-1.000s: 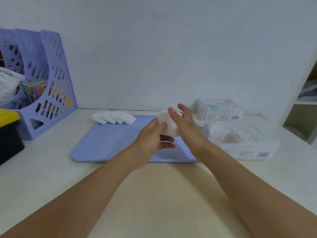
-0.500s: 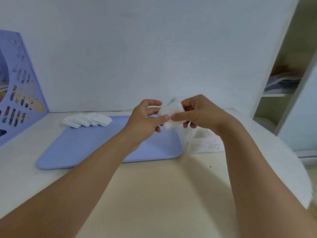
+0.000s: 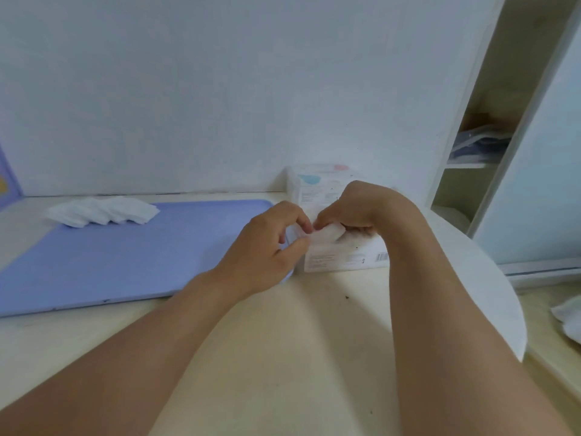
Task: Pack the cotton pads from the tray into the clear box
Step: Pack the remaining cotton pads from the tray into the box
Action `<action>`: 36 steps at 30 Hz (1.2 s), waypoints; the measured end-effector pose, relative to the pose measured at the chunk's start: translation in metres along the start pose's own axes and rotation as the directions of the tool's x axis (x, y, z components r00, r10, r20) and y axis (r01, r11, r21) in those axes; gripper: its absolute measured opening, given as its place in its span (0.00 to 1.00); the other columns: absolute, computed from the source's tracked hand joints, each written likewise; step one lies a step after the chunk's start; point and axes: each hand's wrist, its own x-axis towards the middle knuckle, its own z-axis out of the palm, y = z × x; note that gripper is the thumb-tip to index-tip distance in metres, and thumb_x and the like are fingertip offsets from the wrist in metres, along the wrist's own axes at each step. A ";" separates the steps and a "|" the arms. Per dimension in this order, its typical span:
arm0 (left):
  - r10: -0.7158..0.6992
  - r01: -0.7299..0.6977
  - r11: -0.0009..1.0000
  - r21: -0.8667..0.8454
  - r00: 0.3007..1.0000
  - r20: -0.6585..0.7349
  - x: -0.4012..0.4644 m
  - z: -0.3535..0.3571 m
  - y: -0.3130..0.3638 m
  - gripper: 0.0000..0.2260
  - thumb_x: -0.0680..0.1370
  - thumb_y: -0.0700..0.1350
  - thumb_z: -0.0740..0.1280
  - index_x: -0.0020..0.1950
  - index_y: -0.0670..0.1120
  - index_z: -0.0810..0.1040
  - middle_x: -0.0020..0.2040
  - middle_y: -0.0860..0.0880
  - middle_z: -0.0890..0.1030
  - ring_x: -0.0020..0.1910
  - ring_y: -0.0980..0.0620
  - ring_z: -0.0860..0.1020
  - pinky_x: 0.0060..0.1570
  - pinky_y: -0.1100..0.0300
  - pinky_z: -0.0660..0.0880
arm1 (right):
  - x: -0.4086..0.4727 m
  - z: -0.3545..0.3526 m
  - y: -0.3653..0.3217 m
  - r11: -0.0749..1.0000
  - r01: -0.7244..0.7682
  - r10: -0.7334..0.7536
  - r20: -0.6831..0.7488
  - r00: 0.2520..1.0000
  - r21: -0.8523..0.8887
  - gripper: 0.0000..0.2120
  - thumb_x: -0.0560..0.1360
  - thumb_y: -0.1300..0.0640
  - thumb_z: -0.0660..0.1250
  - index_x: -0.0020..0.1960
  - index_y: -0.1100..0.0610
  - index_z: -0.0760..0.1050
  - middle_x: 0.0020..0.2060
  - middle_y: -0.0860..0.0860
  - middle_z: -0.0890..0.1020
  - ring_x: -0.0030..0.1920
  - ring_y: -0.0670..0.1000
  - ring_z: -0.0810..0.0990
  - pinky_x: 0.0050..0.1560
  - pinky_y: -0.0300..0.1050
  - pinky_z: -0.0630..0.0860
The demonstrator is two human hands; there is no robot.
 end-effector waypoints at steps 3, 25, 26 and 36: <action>0.077 -0.086 0.994 0.073 0.990 0.118 0.001 0.002 0.001 0.13 0.78 0.56 0.61 0.47 0.51 0.82 0.50 0.58 0.80 0.49 0.54 0.78 0.48 0.52 0.76 | -0.001 0.004 -0.005 0.993 -0.019 0.016 -0.025 1.000 -0.114 0.19 0.66 0.52 0.78 0.26 0.56 0.71 0.15 0.47 0.71 0.16 0.47 0.69 0.23 0.35 0.65; -0.033 -0.039 0.950 0.308 0.975 0.222 0.004 0.009 0.003 0.14 0.82 0.55 0.65 0.44 0.44 0.75 0.43 0.52 0.73 0.39 0.51 0.73 0.44 0.49 0.75 | 0.017 0.026 0.005 0.912 -0.315 0.276 -0.172 0.946 -0.264 0.50 0.67 0.36 0.73 0.81 0.46 0.51 0.74 0.52 0.62 0.75 0.63 0.60 0.71 0.67 0.61; -0.029 -0.041 0.950 0.308 0.975 0.219 0.004 0.009 0.003 0.14 0.82 0.54 0.65 0.45 0.44 0.75 0.43 0.52 0.73 0.39 0.51 0.73 0.44 0.49 0.75 | 0.017 0.026 0.005 0.910 -0.309 0.266 -0.180 0.947 -0.278 0.49 0.68 0.36 0.73 0.81 0.46 0.52 0.73 0.51 0.64 0.74 0.62 0.62 0.70 0.64 0.63; 0.040 -0.090 0.971 0.221 0.975 0.219 0.001 0.009 -0.002 0.09 0.82 0.53 0.64 0.46 0.51 0.71 0.42 0.55 0.70 0.37 0.58 0.70 0.38 0.59 0.69 | 0.017 0.020 0.001 0.986 -0.104 0.087 -0.125 0.988 -0.129 0.52 0.66 0.45 0.74 0.81 0.41 0.47 0.82 0.49 0.48 0.82 0.58 0.42 0.75 0.73 0.51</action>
